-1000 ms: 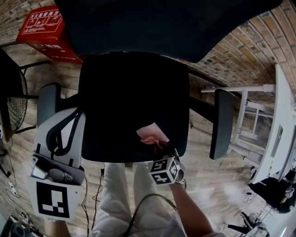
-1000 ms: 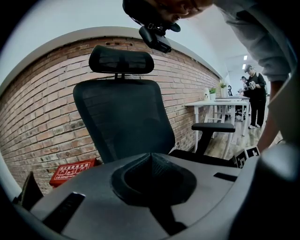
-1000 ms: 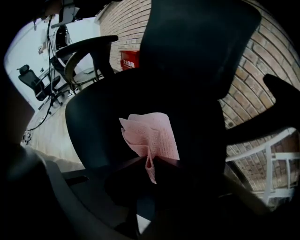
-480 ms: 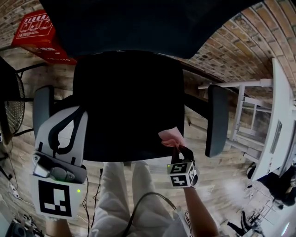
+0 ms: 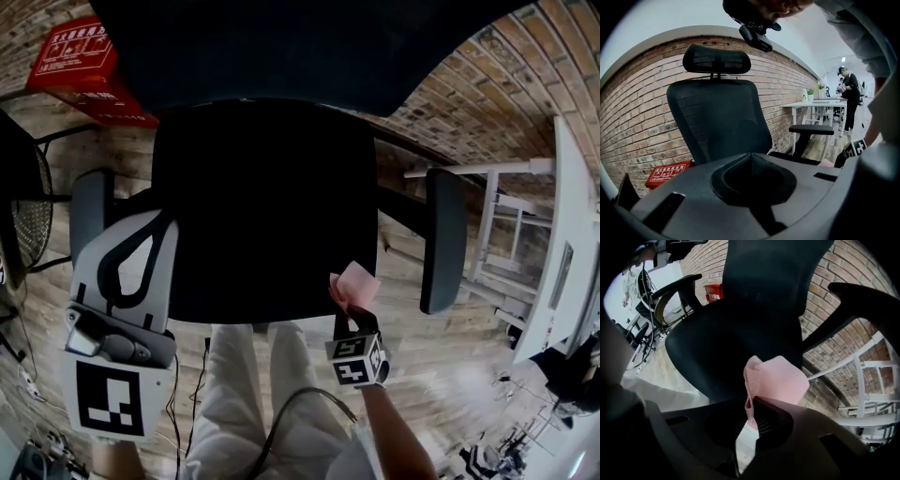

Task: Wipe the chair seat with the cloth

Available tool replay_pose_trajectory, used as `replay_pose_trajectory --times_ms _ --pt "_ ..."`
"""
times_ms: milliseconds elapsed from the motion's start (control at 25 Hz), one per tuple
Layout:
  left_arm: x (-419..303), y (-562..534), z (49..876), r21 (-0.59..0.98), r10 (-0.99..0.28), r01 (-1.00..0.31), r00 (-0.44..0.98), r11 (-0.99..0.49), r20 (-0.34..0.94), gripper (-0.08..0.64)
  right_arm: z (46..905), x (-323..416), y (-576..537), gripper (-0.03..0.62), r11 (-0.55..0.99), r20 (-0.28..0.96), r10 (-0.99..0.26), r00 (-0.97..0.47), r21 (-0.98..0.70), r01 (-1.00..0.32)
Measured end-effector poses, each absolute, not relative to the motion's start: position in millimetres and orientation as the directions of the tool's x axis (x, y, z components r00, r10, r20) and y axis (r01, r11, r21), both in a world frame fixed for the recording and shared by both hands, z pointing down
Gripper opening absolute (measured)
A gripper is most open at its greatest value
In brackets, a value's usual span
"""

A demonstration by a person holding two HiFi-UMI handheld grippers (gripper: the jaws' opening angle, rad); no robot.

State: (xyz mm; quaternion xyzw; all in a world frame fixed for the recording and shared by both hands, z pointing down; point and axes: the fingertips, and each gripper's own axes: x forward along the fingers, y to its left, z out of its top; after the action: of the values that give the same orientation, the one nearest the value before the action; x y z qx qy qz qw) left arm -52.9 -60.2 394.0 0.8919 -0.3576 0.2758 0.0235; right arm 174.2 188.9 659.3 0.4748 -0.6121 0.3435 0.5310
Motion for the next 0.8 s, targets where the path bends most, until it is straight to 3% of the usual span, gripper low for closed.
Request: replay_pose_trajectory --times_ms 800 --pt "-120.5 -55.9 389.9 -0.170 -0.679 -0.711 0.530 -0.682 0.508 0.018 666.9 -61.2 186.9 0.054 0.526 0.934 -0.174 -0.312 -0.180 -0.831"
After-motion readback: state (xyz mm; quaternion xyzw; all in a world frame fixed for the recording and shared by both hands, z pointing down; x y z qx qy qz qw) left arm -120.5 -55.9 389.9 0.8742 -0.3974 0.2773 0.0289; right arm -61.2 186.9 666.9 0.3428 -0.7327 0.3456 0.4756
